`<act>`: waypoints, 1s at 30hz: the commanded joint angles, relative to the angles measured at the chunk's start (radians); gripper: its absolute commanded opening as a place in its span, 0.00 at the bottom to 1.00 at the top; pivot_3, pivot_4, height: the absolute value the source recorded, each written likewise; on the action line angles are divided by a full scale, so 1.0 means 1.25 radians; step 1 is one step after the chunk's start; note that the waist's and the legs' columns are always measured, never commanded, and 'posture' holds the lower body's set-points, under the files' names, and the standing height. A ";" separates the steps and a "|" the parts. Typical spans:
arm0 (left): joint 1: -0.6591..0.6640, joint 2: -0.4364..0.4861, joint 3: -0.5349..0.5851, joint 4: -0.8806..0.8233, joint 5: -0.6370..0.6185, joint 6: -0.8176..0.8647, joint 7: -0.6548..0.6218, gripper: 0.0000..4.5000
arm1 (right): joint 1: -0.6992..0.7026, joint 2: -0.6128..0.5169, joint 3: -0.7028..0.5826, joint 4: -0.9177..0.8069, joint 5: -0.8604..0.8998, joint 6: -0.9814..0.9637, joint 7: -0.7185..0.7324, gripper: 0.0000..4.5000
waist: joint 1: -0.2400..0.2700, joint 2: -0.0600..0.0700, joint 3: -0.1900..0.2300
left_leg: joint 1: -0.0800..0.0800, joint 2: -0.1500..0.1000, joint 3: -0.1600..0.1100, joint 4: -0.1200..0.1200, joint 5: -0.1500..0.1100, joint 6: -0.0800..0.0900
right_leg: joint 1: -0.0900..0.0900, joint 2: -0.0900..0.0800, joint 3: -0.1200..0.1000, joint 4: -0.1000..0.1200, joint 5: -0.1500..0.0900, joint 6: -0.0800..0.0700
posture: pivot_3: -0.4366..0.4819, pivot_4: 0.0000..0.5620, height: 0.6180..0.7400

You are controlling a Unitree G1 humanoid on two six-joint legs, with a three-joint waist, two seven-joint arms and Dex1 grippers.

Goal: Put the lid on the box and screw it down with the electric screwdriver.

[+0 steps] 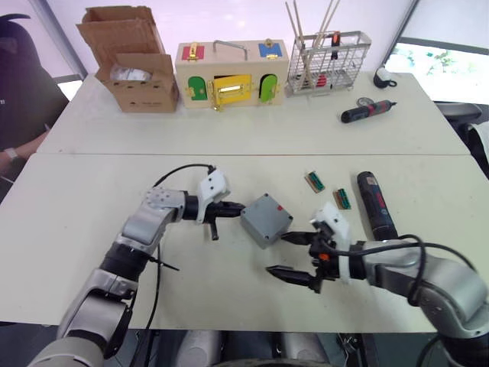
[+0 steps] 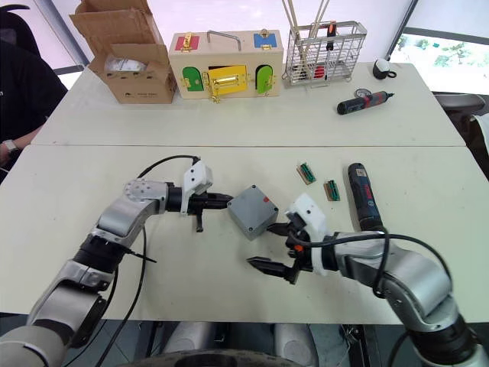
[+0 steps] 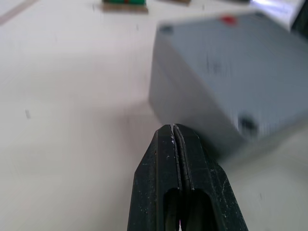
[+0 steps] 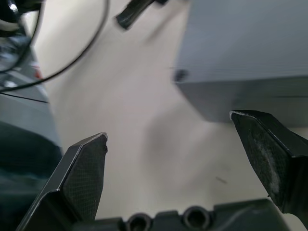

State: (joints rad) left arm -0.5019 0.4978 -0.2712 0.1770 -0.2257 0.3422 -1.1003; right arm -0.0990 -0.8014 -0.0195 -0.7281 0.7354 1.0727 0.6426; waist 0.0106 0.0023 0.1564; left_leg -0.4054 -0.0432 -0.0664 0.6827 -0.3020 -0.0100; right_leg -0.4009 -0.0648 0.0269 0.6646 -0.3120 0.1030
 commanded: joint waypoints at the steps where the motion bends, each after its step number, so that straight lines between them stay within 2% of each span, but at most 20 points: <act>1: 0.030 0.046 0.043 -0.080 -0.012 0.029 0.000 0.00 | -0.007 -0.058 -0.055 0.003 -0.031 -0.057 0.035 1.00 | 0.000 0.000 0.000 | 0.000 0.000 0.000 0.000 0.000 0.000 | 0.000 0.000 0.000 0.000 0.000 0.000 | 0.48 0.27 1.00; 4: 0.072 0.078 0.049 -0.166 -0.036 0.081 -0.006 0.00 | -0.012 -0.095 -0.026 0.048 -0.085 -0.126 0.071 1.00 | 0.002 0.000 0.000 | 0.000 0.000 0.000 0.000 0.000 0.000 | 0.000 0.000 0.000 0.000 0.000 0.000 | 0.48 0.27 1.00; 6: 0.109 0.097 0.046 -0.243 -0.058 0.130 -0.012 0.00 | -0.033 -0.103 0.034 0.105 -0.150 -0.202 0.102 1.00 | 0.001 0.000 0.000 | 0.000 0.000 0.000 0.000 0.000 0.000 | 0.000 -0.001 0.001 0.000 0.000 0.000 | 0.48 0.27 1.00; 12: 0.143 0.087 0.027 -0.332 -0.075 0.199 0.017 0.00 | -0.112 -0.059 0.153 0.218 -0.234 -0.310 0.172 1.00 | 0.001 0.000 0.000 | 0.000 0.000 0.000 0.000 0.000 0.000 | 0.000 0.000 0.001 0.000 0.000 0.000 | 0.48 0.27 1.00; 17: 0.131 0.059 0.015 -0.327 -0.068 0.194 0.039 0.00 | -0.148 -0.043 0.211 0.236 -0.237 -0.328 0.257 1.00 | 0.001 0.000 0.000 | 0.000 0.000 0.000 0.000 0.000 0.000 | 0.000 0.000 0.000 0.000 0.000 0.000 | 0.48 0.27 1.00; 20: 0.110 0.050 -0.002 -0.280 -0.031 0.153 0.051 0.00 | -0.143 -0.049 0.217 0.211 -0.230 -0.309 0.280 1.00 | 0.001 0.000 0.000 | 0.000 0.000 0.000 0.000 0.000 -0.001 | 0.000 0.000 0.000 0.000 0.000 0.000 | 0.48 0.27 1.00; 23: 0.097 0.050 -0.012 -0.248 -0.008 0.122 0.054 0.00 | -0.134 -0.046 0.216 0.192 -0.232 -0.298 0.281 1.00 | 0.001 0.000 0.000 | 0.000 0.000 -0.001 0.000 0.000 -0.001 | 0.000 0.000 0.000 0.000 0.000 0.000 | 0.48 0.27 1.00; 30: 0.089 0.053 -0.005 -0.237 -0.022 0.121 0.034 0.00 | -0.101 -0.019 0.207 0.138 -0.224 -0.252 0.237 1.00 | 0.001 0.000 0.000 | -0.001 0.000 -0.001 0.000 0.001 -0.002 | -0.001 0.000 0.001 0.000 0.000 0.000 | 0.48 0.27 1.00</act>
State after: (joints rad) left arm -0.3703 0.5630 -0.2880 -0.1134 -0.2469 0.5121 -1.0490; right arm -0.2287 -0.8364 0.2533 -0.5053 0.4361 0.7565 0.9456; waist 0.0118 0.0025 0.1565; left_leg -0.4068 -0.0427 -0.0671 0.6825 -0.3005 -0.0128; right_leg -0.4024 -0.0652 0.0278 0.6646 -0.3120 0.1029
